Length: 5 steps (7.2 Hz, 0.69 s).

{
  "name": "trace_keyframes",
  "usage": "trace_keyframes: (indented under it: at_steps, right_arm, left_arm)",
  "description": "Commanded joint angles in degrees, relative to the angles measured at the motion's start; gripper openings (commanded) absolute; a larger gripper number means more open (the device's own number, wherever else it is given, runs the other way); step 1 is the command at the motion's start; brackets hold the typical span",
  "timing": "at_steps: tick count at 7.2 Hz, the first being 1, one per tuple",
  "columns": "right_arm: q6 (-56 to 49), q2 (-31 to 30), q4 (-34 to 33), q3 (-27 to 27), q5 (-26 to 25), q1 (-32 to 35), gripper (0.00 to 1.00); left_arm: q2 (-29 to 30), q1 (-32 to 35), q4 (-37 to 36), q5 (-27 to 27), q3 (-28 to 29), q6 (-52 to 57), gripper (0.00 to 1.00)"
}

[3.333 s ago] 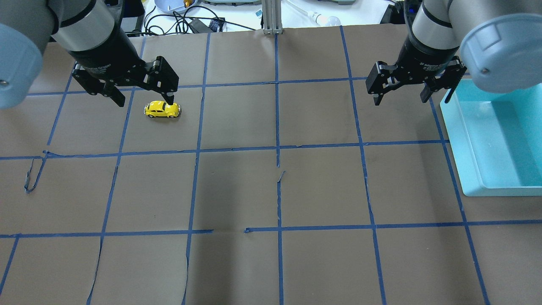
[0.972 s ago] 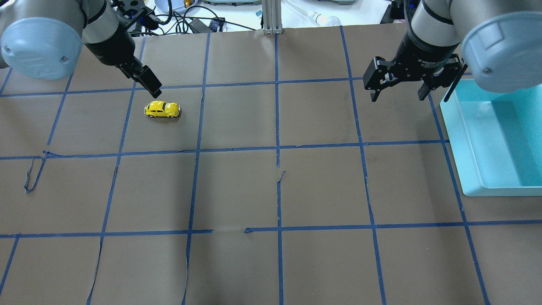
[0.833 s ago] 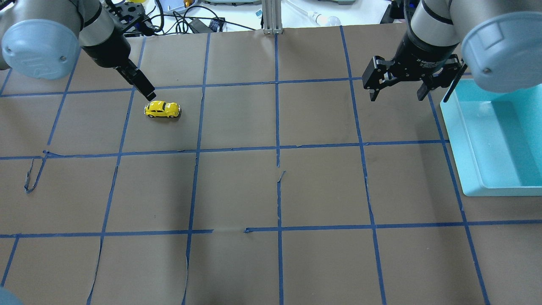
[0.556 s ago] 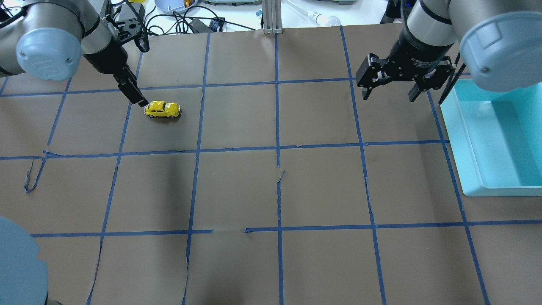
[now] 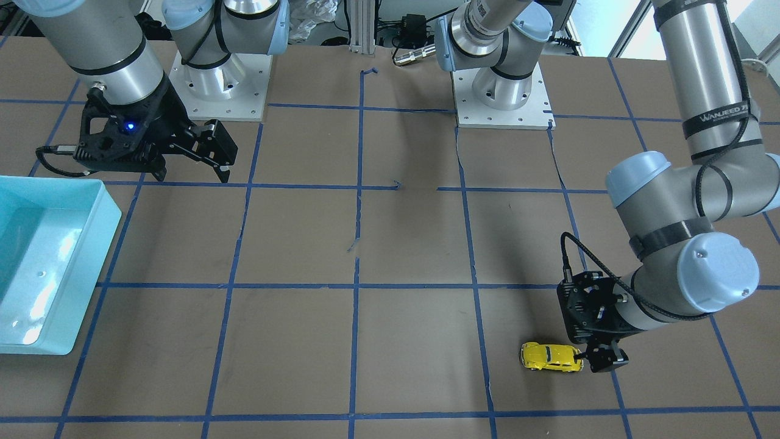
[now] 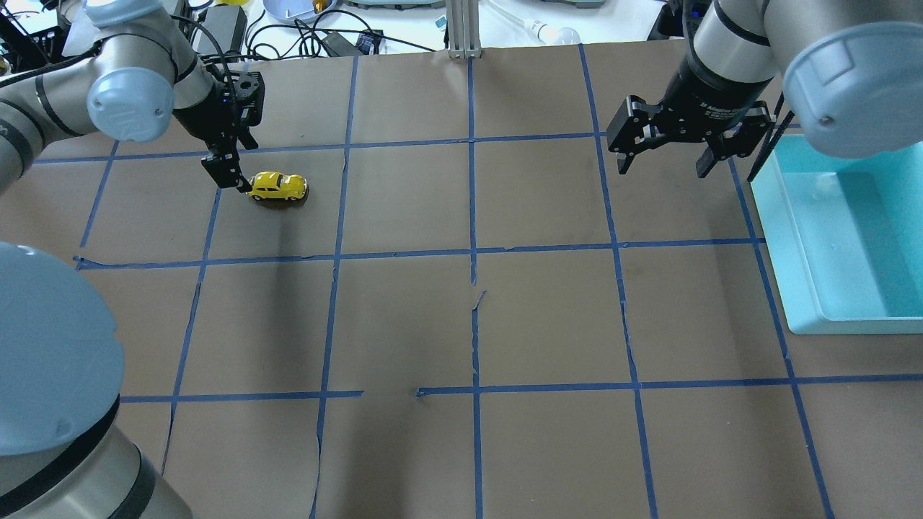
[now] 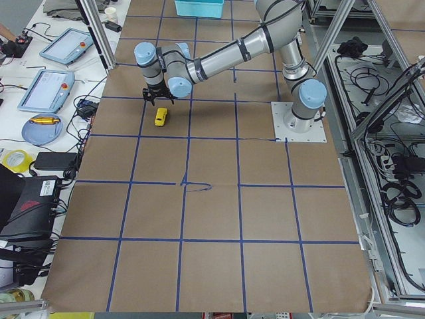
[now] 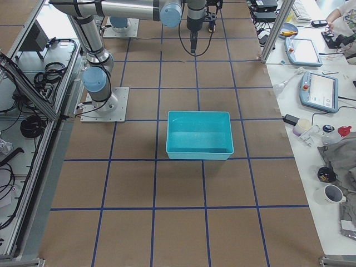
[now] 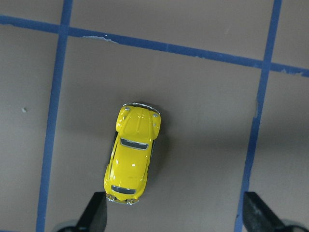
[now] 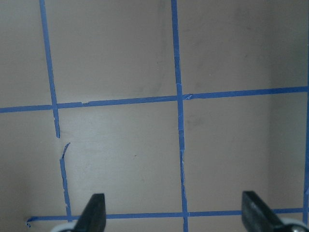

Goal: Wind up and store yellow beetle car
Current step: 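Lower the left gripper over the yellow beetle car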

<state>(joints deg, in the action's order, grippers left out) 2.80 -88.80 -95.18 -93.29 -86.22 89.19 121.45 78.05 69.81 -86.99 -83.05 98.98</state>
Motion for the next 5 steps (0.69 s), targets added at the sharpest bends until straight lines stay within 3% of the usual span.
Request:
trace_keyframes:
  at_steps: [1,5]
  right_arm:
    - [-0.25,0.03,0.08,-0.05,-0.26,-0.16,1.00]
    - [-0.60,0.03,-0.53,-0.05,-0.17,-0.16,1.00]
  left_arm:
    - [3.61,0.09,-3.53,-0.11,0.00,5.22,0.98]
    - [5.99,0.44,-6.97,-0.46,0.08,5.78,0.95]
